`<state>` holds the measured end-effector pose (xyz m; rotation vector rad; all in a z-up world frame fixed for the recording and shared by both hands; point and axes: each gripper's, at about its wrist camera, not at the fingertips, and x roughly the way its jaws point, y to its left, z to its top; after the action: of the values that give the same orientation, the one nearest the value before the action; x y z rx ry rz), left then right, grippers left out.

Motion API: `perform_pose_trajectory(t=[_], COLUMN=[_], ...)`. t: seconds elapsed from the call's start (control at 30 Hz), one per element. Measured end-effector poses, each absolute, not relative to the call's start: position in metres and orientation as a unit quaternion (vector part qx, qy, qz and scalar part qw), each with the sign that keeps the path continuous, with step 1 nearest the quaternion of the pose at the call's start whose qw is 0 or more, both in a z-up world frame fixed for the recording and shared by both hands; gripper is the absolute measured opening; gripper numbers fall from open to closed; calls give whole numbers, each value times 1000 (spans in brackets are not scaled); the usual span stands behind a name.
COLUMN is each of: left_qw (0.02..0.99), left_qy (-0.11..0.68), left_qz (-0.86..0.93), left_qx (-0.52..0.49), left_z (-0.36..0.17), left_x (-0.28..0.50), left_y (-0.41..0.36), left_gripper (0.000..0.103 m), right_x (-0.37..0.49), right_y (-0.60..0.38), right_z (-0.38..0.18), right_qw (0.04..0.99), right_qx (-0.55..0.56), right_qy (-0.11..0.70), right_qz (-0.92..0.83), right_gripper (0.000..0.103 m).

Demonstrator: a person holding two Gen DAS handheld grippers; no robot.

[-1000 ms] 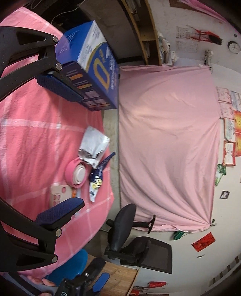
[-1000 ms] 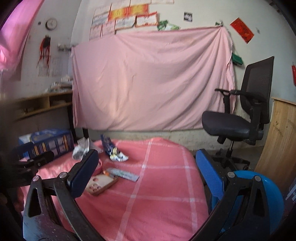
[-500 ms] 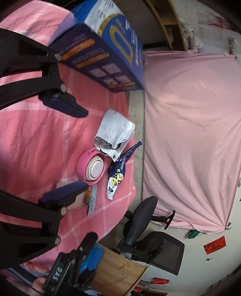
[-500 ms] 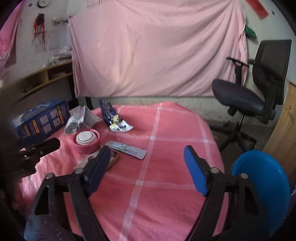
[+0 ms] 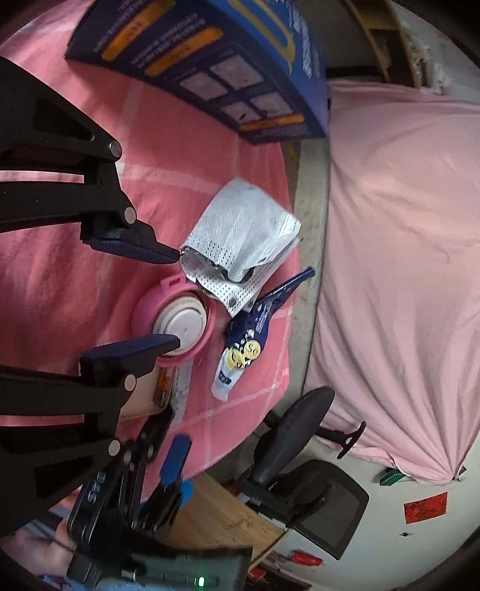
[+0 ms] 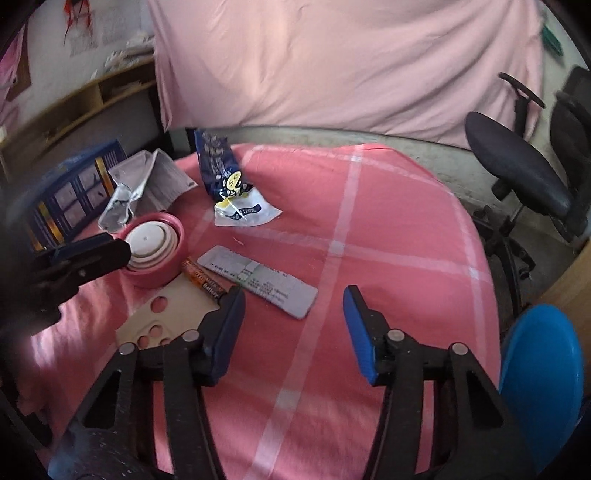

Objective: Collect trash
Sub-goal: 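Grasp the white-green ticket strip with the right gripper while the left grasps the pink tape roll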

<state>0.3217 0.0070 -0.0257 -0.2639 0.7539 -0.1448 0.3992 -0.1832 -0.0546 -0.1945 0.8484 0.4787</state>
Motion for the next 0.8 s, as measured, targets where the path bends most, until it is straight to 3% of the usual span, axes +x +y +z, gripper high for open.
perform_pose_trajectory(t=[0.2,0.27,0.33,0.47,0.7,0.8], left_qw=[900,896,896,899,905,909], left_qy=[389,390,390,384,368,363], left_qz=[-105,-107,-105,-100,-99,-105], left_qx=[-169,-182,-184,-186,-188,-176], left_z=[-26,-25,-22,-17,-9,-5], left_x=[333,334,332,326,310,304], left_y=[22,29,31,34,37,32], left_gripper=[35,36,35,33,16,9], right_x=[413,412,408,399,388,382], right_y=[-178,-179,-177,-171,-176,-176], right_z=[-61,-61,-61,-61,-60,-58], right_qw=[859,857,855,854,859,863], right_qx=[-99,-93,-98,-115,-99,-99], right_qy=[428,429,427,422,419,413], right_qz=[263,271,277,280,279,274], right_gripper=[63,58,46,39,20,19])
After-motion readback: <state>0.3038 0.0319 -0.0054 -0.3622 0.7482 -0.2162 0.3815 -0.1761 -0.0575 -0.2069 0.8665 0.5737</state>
